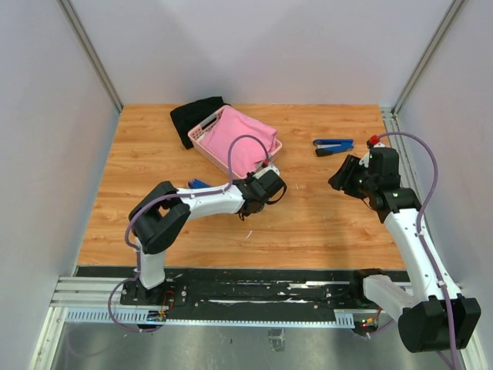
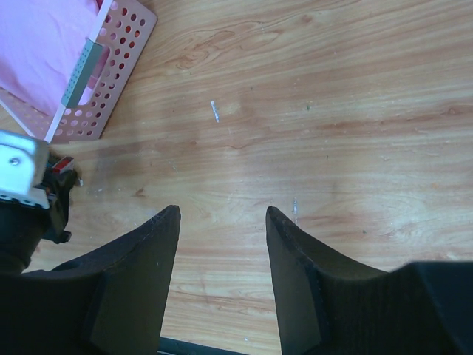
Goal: Load the staples into the stapler
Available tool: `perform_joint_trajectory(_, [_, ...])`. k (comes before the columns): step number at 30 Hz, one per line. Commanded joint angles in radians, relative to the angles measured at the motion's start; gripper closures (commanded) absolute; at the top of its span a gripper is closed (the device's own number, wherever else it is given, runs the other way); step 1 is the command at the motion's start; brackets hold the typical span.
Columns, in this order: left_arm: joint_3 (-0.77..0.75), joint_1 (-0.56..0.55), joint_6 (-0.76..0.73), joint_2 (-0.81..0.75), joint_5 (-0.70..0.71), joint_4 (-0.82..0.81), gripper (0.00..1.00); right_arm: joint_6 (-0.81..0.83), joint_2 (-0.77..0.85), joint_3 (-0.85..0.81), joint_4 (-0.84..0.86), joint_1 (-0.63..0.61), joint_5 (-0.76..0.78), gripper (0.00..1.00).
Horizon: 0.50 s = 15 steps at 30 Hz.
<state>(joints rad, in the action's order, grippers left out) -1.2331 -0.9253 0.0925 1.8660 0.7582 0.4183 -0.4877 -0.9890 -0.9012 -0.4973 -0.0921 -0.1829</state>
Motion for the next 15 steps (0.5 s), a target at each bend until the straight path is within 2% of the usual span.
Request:
perform_joint_trajectory(1, [-0.020,-0.030,-0.112,0.039,0.006,-0.078,0.78,-0.004,0.004,0.017,-0.006,-0.012,0.021,0.48])
perform_joint_trajectory(6, [-0.032,-0.049,-0.121,0.081,-0.066,-0.076,0.71,-0.004,-0.009,0.017,0.000,-0.012,0.024,0.48])
perform_joint_trajectory(11, [-0.038,-0.052,-0.091,0.072,-0.163,-0.070,0.51,0.006,-0.018,0.011,-0.002,-0.012,0.025,0.47])
perform_joint_trajectory(15, [-0.046,-0.052,-0.035,0.015,-0.264,-0.047,0.37,0.028,-0.043,-0.018,-0.013,-0.012,-0.014,0.38])
